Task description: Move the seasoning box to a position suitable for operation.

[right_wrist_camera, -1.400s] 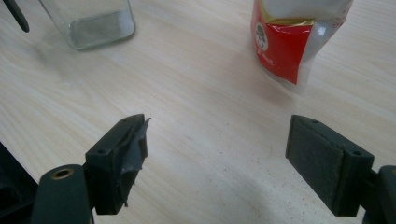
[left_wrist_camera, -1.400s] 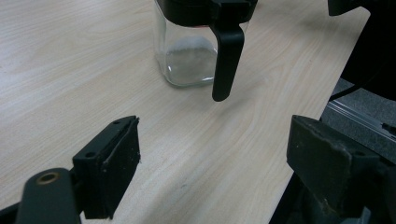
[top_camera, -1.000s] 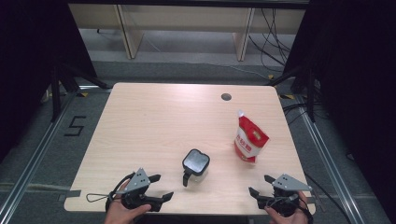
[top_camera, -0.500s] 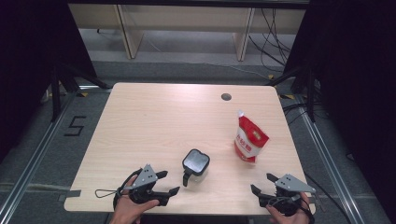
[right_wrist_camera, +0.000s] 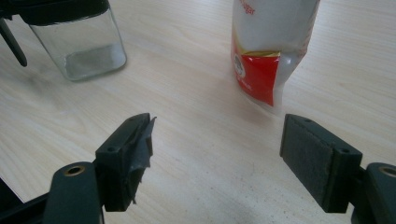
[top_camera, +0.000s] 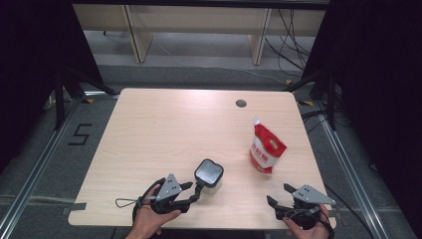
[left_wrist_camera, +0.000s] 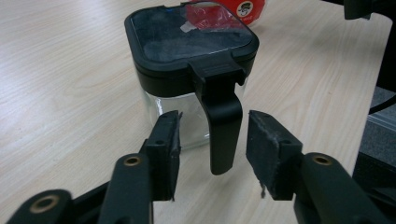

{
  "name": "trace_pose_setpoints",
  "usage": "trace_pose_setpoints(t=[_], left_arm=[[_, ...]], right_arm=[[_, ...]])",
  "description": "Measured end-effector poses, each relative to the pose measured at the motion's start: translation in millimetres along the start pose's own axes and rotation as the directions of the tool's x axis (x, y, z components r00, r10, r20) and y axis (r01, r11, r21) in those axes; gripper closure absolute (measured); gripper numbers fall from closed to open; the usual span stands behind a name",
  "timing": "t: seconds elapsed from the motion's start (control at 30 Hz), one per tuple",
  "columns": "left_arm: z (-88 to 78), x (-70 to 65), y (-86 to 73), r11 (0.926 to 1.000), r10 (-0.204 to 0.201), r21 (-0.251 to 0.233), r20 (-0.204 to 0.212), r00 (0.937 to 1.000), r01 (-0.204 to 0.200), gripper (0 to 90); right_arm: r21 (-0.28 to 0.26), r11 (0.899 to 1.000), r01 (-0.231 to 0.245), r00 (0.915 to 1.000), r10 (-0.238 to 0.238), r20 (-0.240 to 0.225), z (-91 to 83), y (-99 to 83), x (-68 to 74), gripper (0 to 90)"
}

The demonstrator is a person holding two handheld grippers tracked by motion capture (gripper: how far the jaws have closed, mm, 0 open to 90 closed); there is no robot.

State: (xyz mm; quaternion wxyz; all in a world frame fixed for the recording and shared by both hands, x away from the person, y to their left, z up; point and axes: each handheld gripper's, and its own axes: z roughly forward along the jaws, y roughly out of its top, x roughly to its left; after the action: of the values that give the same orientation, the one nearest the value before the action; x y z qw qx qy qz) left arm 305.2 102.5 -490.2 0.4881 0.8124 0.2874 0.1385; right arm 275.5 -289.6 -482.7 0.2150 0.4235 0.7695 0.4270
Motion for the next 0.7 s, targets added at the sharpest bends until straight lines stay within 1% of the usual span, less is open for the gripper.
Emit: trace_pose_setpoints(t=[0.03, 0.07, 0.1, 0.17, 0.2, 0.23, 0.27, 0.3, 0.33, 0.37, 0.4, 0.43, 0.5, 0.53, 0.57, 0.6, 0.63, 0.7], left_arm=[[2.0, 0.2, 0.4, 0.9999, 0.016, 0.006, -0.002, 0.9999, -0.016, 55.6], [2.0, 0.2, 0.4, 0.9999, 0.016, 0.006, -0.002, 0.9999, -0.016, 56.6], [5.3, -0.4, 1.2, 0.9993, 0.031, 0.021, -0.005, 0.9995, -0.031, 57.8], [7.3, -1.2, 1.6, 0.9993, 0.035, 0.017, -0.003, 0.9994, -0.035, 59.4], [9.1, -2.7, 2.3, 0.9991, 0.036, 0.022, -0.010, 0.9993, -0.035, 62.5], [9.1, -2.7, 2.3, 0.9991, 0.036, 0.022, -0.010, 0.9993, -0.035, 63.5], [9.7, -2.2, 2.8, 0.9986, 0.046, 0.027, -0.002, 0.9989, -0.046, 63.5], [10.8, -4.2, 2.7, 0.9991, 0.038, 0.020, -0.004, 0.9993, -0.037, 65.4], [11.0, -4.2, 3.0, 0.9982, 0.052, 0.029, 0.001, 0.9986, -0.052, 67.0], [10.8, -4.7, 3.3, 0.9968, 0.074, 0.031, -0.012, 0.9972, -0.074, 67.9], [10.1, -4.5, 3.3, 0.9972, 0.065, 0.039, -0.013, 0.9978, -0.065, 68.1], [10.1, -3.7, 3.2, 0.9978, 0.056, 0.035, -0.002, 0.9984, -0.056, 68.5], [9.2, -1.7, 2.5, 0.9984, 0.050, 0.026, -0.009, 0.9987, -0.050, 69.6], [7.7, 0.3, 2.4, 0.9978, 0.061, 0.029, -0.013, 0.9981, -0.060, 69.6], [6.9, 1.7, 1.5, 0.9984, 0.049, 0.028, -0.014, 0.9987, -0.049, 70.1], [6.0, 3.3, 0.7, 0.9990, 0.038, 0.025, -0.011, 0.9992, -0.037, 70.5], [4.6, 5.1, 0.7, 0.9984, 0.051, 0.026, -0.020, 0.9985, -0.051, 70.9], [2.4, 7.5, 0.2, 0.9982, 0.052, 0.031, -0.027, 0.9983, -0.051, 71.1]], right_arm=[[0.001, 1.000, 0.011, 0.9999, -0.011, 0.013, -0.4, -0.1, -0.9, 26.3], [0.003, 1.000, 0.003, 1.0000, -0.003, 0.005, -0.1, -0.2, -0.8, 26.3], [-0.002, 1.000, -0.007, 1.0000, 0.007, 0.001, 0.4, -0.4, -0.6, 26.3], [-0.004, 1.000, -0.009, 1.0000, 0.009, 0.000, 0.3, -0.4, -0.6, 26.3], [0.001, 1.000, -0.012, 0.9998, 0.012, -0.015, 0.1, -0.2, 0.0, 26.3], [0.001, 1.000, -0.012, 0.9998, 0.012, -0.015, 0.1, -0.2, 0.0, 26.3], [0.004, 1.000, -0.008, 0.9999, 0.008, -0.013, 0.2, -0.2, -0.1, 26.3], [0.004, 1.000, -0.005, 0.9999, 0.005, -0.010, 0.1, -0.3, 0.1, 26.3], [-0.004, 1.000, -0.004, 1.0000, 0.004, -0.006, 1.3, -0.5, 0.5, 26.3], [0.005, 1.000, -0.021, 0.9997, 0.021, -0.016, 0.3, -0.2, 1.2, 26.3], [0.008, 0.999, -0.046, 0.9988, 0.047, -0.014, 0.2, -0.4, 3.8, 26.3], [-0.002, 1.000, -0.021, 0.9996, 0.021, -0.019, 1.2, -0.2, 1.2, 26.3], [0.000, 1.000, -0.020, 0.9996, 0.020, -0.022, 1.2, -0.4, 1.2, 26.3], [-0.002, 1.000, -0.012, 0.9998, 0.012, -0.017, 1.6, -0.6, 0.7, 26.3], [0.006, 1.000, -0.012, 0.9998, 0.012, -0.015, 0.8, -0.4, 0.4, 26.3], [-0.001, 1.000, -0.015, 0.9997, 0.015, -0.017, 1.2, -0.5, 0.4, 26.3], [-0.001, 1.000, -0.013, 0.9997, 0.013, -0.019, 0.7, -0.6, 0.3, 26.3], [0.000, 1.000, -0.017, 0.9997, 0.017, -0.020, 0.5, -0.4, 0.5, 26.3]])
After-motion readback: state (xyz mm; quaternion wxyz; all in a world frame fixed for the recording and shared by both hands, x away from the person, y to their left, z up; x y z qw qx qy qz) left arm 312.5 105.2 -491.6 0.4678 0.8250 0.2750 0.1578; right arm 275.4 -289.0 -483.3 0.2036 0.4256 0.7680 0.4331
